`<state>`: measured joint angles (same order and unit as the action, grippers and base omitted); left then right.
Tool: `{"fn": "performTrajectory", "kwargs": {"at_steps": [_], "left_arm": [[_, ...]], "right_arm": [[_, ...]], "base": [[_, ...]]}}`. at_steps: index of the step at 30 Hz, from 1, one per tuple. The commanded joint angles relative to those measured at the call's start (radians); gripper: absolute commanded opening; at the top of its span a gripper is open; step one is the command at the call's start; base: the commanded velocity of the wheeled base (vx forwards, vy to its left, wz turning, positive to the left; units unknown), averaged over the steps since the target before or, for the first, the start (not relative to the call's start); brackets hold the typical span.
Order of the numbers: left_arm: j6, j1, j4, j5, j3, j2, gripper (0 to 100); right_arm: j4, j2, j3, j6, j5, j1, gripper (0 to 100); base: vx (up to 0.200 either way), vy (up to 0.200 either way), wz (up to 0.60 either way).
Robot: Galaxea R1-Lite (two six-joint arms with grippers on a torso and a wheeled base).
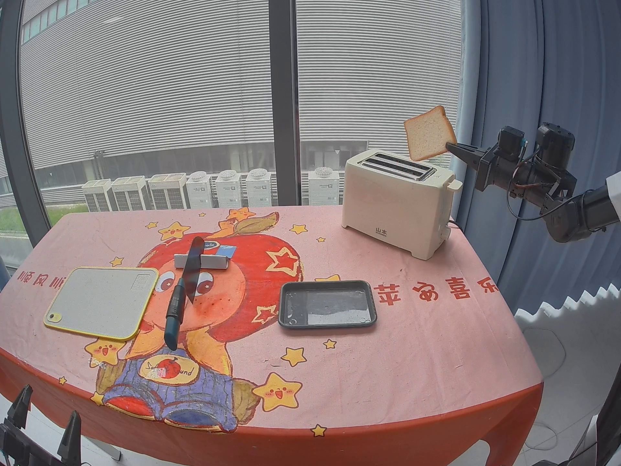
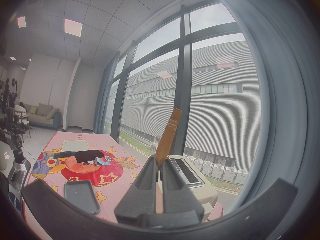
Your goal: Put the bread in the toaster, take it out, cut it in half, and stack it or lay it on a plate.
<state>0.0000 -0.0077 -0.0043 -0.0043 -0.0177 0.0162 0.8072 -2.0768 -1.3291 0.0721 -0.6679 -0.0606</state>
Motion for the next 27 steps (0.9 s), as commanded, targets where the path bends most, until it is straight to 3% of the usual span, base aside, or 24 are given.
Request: {"fn": "performTrajectory", "kwargs": {"at_steps": [1, 8, 15, 27], "left_arm": [[0.0, 0.0, 0.0, 0.0, 0.018, -0.016, 100], [0.0, 0.0, 0.0, 0.0, 0.018, -0.016, 100], [0.0, 0.0, 0.0, 0.0, 0.018, -0.016, 100], [0.0, 0.0, 0.0, 0.0, 0.018, -0.016, 100]], "right_arm": [[-0.019, -0.06, -0.065, 0.005, -0.002, 0.002, 0], [-0.112, -0.124, -0.202, 0.087, -0.025, 0.028, 0], [-0.137, -0.181, -0.274, 0.135, -0.048, 0.053, 0], [-0.151, -0.193, -0.289, 0.136, -0.075, 0.044, 0]], "base": [[0.0, 0.0, 0.0], [0.0, 0.0, 0.0], [0.0, 0.0, 0.0], [0.0, 0.0, 0.0]]}}
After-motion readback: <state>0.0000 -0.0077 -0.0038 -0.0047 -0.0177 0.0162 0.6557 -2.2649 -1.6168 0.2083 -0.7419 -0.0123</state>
